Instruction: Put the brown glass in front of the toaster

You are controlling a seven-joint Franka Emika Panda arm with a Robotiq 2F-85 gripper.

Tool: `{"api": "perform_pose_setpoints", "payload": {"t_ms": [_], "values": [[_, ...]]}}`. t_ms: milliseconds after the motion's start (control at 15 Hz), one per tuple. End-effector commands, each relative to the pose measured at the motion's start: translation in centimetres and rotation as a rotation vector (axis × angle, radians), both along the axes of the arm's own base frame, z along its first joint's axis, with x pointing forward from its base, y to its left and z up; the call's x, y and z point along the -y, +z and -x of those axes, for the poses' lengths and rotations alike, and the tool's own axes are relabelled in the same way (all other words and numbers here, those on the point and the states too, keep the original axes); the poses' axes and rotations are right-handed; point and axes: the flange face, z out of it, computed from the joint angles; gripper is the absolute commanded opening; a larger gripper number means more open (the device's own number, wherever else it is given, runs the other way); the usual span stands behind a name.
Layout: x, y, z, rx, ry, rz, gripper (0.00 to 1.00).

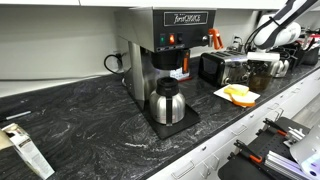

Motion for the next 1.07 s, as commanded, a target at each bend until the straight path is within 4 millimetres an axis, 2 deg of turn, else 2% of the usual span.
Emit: {"api": "perform_pose_setpoints", "payload": {"t_ms": [0,67,133,267,533,667,867,1000], "values": [[-0.1,-0.6,0.6,0.004,0.011,-0.032,0.01],[-0.1,-0.8,0.7,-0.003,0.011,-0.042,0.03],[-0.2,-0.9,0.8,-0.006,0.013,-0.051,0.3],[0.1,-0.7,0.8,-0.006,0.022,-0.049,0.36],[0.1,0.5,0.5,0.006,0.046,-0.041,0.65],[-0.4,1.8,0.4,0.026,0.077,-0.044,0.79],[-1.6,4.9,0.7,0.074,0.141,-0.07,1.0],[-2.3,7.1,1.4,0.095,0.171,-0.092,1.0]]}}
